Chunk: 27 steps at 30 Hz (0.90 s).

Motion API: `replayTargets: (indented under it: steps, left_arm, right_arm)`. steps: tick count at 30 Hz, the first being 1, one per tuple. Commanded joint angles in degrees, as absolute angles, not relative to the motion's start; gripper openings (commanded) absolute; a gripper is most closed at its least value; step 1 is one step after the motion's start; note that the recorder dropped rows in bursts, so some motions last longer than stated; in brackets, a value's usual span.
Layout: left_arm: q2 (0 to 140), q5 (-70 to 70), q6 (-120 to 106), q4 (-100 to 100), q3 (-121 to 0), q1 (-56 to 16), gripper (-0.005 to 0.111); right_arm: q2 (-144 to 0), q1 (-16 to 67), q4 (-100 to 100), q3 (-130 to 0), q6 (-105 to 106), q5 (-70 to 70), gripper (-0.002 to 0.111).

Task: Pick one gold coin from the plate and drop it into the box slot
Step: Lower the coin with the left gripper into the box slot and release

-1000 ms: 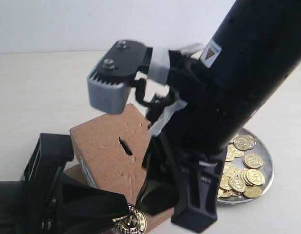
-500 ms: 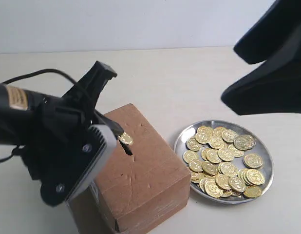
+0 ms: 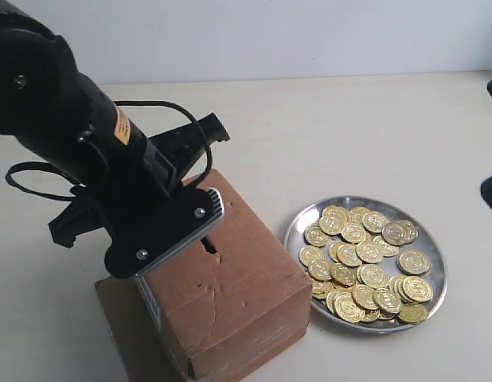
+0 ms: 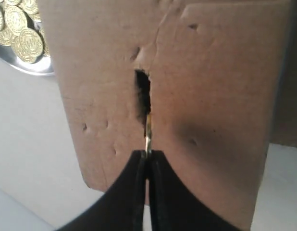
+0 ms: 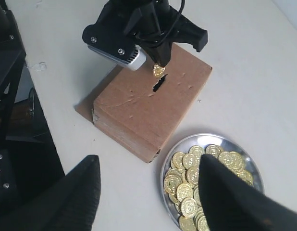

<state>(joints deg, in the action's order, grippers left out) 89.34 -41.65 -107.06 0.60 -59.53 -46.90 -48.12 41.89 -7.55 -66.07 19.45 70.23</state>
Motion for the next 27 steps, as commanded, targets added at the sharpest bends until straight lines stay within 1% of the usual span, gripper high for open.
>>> replayTargets:
  steps: [1,7,10,17,18,20,23,24,25,26,27]
  left_arm:
    - [91.82,-42.21,-106.15,1.87,-61.11,-48.78,0.000]
    - [92.98,-42.22,-104.45,2.41,-62.31,-49.77,0.000]
    - [93.66,-44.83,-103.13,4.23,-62.31,-49.77,0.000]
    - [93.70,-44.23,-102.59,4.22,-62.31,-49.77,0.001]
    - [93.70,-44.09,-101.75,4.22,-62.31,-49.77,0.004]
    - [93.70,-44.09,-101.29,4.22,-62.31,-49.77,0.021]
    - [93.41,-43.37,-99.30,4.22,-62.31,-49.77,0.058]
    - [93.04,-42.98,-96.12,4.24,-62.31,-49.77,0.064]
    - [91.84,-42.79,-89.56,4.34,-62.62,-49.77,0.065]
    - [90.94,-42.68,-85.68,4.34,-62.72,-49.77,0.064]
    - [89.38,-42.68,-79.95,4.79,-62.76,-49.77,0.057]
  right_arm:
    - [-47.17,42.01,-6.97,-64.23,19.17,69.96,0.058]
    - [-47.17,42.01,-6.97,-64.24,19.17,69.96,0.058]
    - [-47.17,42.01,-6.97,-64.24,19.17,69.96,0.058]
    - [-47.17,42.01,-6.97,-64.24,19.17,69.96,0.058]
    - [-47.17,42.01,-6.97,-64.24,19.17,69.96,0.058]
    - [-47.17,42.01,-6.97,-64.24,19.17,69.96,0.058]
    - [-47.17,42.01,-6.57,-64.24,19.17,69.96,0.058]
    - [-47.17,42.01,-5.13,-64.24,18.95,69.55,0.056]
    - [-46.79,42.01,-1.99,-64.24,16.63,63.73,0.049]
    - [-46.73,42.01,0.75,-64.24,14.77,59.35,0.042]
    - [-46.60,42.01,3.84,-64.24,12.94,54.69,0.032]
